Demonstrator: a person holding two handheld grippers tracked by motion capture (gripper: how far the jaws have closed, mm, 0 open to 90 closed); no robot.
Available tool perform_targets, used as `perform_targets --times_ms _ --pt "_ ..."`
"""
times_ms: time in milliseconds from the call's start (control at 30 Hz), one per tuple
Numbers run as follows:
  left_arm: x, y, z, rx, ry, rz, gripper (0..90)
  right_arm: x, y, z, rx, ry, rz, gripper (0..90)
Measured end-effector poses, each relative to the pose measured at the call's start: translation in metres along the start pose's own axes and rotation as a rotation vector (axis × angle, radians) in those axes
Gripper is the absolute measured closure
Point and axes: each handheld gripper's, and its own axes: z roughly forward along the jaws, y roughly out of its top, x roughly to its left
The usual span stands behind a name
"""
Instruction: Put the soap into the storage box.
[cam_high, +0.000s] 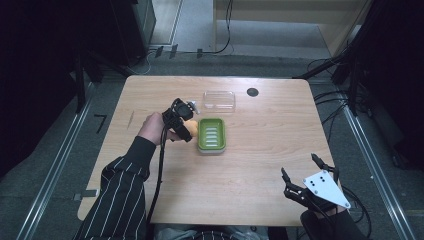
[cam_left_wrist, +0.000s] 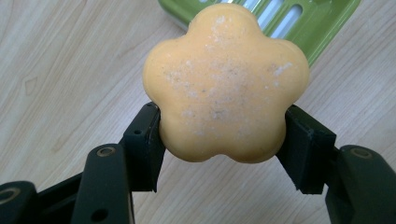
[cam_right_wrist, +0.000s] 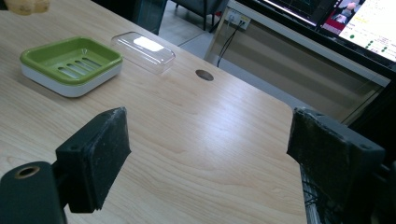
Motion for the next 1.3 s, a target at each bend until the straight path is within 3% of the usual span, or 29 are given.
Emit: perform_targets --times_ms 667,1067,1300 --pt "-0.005 0.020 0.002 0.001 -0.006 0.042 39.4 0.000 0.000 -0.001 0.004 -0.004 0.002 13.3" --pt "-0.012 0.032 0.006 -0.033 -0.017 0.072 39.4 0.000 0.000 0.000 0.003 -0.003 -0.004 13.4" --pt "-0.016 0.038 0.012 -0.029 -0.018 0.092 39.4 0.000 -0.001 0.000 0.005 -0.003 0.001 13.4"
